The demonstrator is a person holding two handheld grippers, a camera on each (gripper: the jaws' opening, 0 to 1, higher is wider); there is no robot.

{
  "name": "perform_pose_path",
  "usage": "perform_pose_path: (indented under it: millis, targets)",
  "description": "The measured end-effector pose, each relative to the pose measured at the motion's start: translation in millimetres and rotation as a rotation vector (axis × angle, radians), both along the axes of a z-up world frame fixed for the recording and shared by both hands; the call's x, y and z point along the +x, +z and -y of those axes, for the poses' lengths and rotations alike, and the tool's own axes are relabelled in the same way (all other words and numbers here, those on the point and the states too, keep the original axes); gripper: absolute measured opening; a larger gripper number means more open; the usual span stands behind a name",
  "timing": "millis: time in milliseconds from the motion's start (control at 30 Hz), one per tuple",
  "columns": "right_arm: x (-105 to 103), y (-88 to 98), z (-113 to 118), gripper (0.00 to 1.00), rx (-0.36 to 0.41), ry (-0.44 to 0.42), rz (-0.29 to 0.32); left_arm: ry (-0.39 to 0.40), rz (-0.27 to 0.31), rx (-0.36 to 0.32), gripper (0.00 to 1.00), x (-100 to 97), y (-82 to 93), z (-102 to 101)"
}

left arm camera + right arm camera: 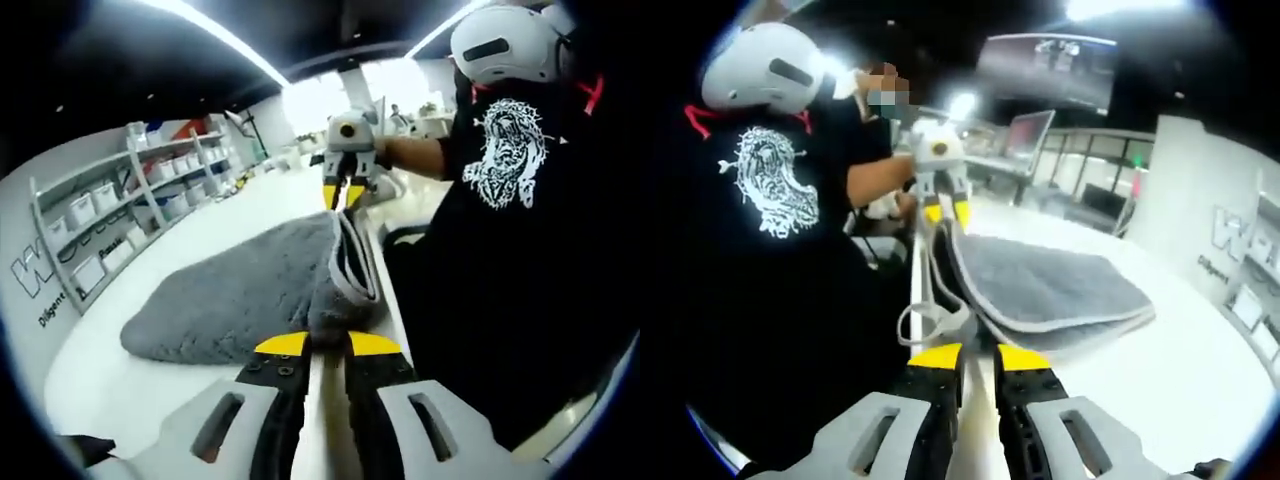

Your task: Open the folded towel by lifting each exposed corner and separating the folded layers until the towel lies flat within the target outline without major curled edges

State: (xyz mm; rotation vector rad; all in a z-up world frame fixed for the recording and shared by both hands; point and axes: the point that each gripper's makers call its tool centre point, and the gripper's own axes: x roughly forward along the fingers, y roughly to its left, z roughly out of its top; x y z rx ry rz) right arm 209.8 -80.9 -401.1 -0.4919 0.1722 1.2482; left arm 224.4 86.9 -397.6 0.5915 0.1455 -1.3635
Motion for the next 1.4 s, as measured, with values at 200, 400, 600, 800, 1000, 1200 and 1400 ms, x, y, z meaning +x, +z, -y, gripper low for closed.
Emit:
perform_pose_path:
  millis: [200, 400, 600, 800, 1000, 1200, 1400]
  targets:
    - [1, 4.8, 4, 0.06, -0.003, -0.013, 0.011, 0.042, -0.015, -0.033, 0.16, 4.5, 9.0, -7]
    - [-1, 16.4, 10, 0.06, 0.008, -0.029, 0.029, 0.154, -0.006, -0.120, 0.31, 24.8, 29.3, -15]
    - [2, 30.8, 14, 0.07, 0.033, -0.058, 0.054, 0.202, 0.012, -0.166, 0.44, 33.0, 43.8, -22]
    - [22, 56.3, 24, 0.34, 0.096, -0.169, 0.130, 0.261, 0.018, -0.191, 0.62, 41.8, 52.4, -29]
    - [47, 66.0, 42, 0.99, 0.113, -0.342, 0.168, 0.384, 0.017, -0.224, 1.00, 59.3, 58.2, -41]
    - [61, 72.5, 57, 1.00, 0.145, -0.409, 0.164, 0.452, 0.012, -0.250, 1.00, 70.3, 62.6, -51]
    - [70, 75.0, 68, 1.00, 0.135, -0.460, 0.182, 0.473, 0.022, -0.216, 1.00, 65.8, 63.9, -47]
